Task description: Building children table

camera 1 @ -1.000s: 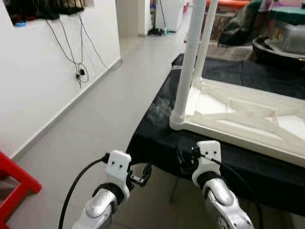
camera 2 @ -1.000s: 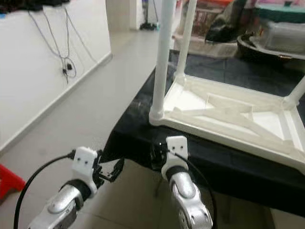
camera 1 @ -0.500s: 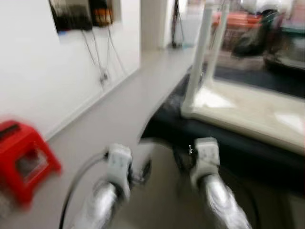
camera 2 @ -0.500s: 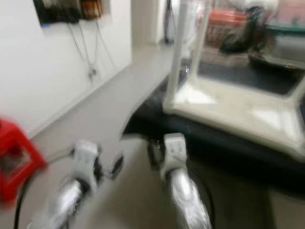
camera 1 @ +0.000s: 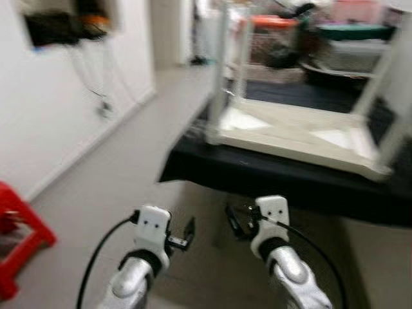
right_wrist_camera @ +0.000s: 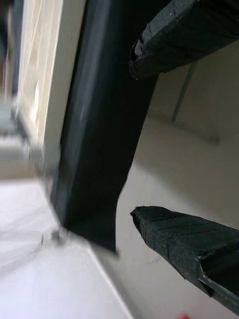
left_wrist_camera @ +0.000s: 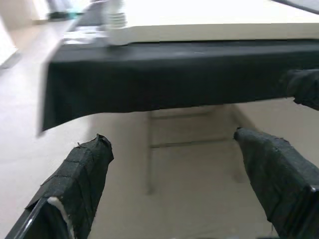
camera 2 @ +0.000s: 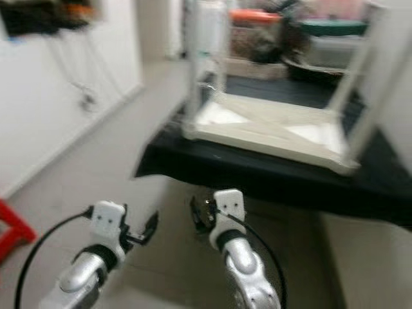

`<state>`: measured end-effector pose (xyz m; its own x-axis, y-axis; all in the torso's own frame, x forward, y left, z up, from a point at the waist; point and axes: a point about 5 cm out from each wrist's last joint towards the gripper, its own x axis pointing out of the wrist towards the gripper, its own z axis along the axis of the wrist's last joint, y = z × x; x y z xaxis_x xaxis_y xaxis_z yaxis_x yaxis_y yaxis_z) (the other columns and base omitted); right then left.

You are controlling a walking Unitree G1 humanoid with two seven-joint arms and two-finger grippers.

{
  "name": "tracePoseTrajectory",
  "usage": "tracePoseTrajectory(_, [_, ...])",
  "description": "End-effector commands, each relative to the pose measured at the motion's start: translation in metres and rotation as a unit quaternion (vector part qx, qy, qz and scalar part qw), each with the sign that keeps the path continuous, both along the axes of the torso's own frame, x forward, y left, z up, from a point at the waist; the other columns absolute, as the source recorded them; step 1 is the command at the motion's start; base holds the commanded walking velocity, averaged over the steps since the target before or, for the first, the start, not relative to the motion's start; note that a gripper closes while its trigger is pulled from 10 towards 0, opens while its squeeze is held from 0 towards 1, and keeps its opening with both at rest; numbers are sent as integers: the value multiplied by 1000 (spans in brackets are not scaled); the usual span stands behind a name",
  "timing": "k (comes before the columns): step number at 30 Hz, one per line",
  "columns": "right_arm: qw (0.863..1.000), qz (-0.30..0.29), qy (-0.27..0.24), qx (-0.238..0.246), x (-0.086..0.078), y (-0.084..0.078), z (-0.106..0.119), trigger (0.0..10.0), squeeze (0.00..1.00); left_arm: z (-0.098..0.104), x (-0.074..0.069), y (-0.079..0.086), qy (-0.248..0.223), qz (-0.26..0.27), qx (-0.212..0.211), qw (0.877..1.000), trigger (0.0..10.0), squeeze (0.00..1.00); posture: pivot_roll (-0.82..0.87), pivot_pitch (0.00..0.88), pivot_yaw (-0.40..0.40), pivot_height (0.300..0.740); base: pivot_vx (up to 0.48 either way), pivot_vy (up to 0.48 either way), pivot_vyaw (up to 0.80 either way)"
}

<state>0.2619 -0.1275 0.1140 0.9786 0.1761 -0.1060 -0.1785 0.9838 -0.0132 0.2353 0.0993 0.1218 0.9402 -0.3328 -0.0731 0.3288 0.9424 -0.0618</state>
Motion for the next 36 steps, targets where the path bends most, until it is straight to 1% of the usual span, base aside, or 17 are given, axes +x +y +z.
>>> tracePoseTrajectory(1, [1000, 2, -3, 1, 1, 1, 1, 10000, 0, -3, 0, 3, 4, 7, 8, 1000, 10000, 0, 78, 24, -42, 740, 0, 0, 0])
tracePoseTrajectory(6, [1000, 3, -6, -9, 0, 1, 2, 10000, 0, -4, 0, 2, 9, 8, 3, 1000, 10000, 0, 77, 24, -40, 740, 0, 0, 0])
tracePoseTrajectory(15, [1000, 3, -4, -8, 0, 2, 1, 10000, 0, -5, 0, 2, 13, 5, 4, 1000, 10000, 0, 78, 25, -37, 740, 0, 0, -787])
tracePoseTrajectory(17, [1000, 3, -3, -9, 0, 2, 1, 10000, 0, -6, -1, 2, 15, 5, 4, 1000, 10000, 0, 77, 20, -36, 740, 0, 469, -788])
tracePoseTrajectory(29, [1000, 1, 0, -11, -2, 3, 0, 10000, 0, -7, -3, -1, 21, -1, 1, 1000, 10000, 0, 75, 9, -32, 740, 0, 468, 0])
tracePoseTrajectory(36, [1000, -1, 0, -9, -2, 4, 0, 10000, 0, -4, -2, 0, 10, 3, 8, 1000, 10000, 0, 80, 6, -33, 740, 0, 0, 0])
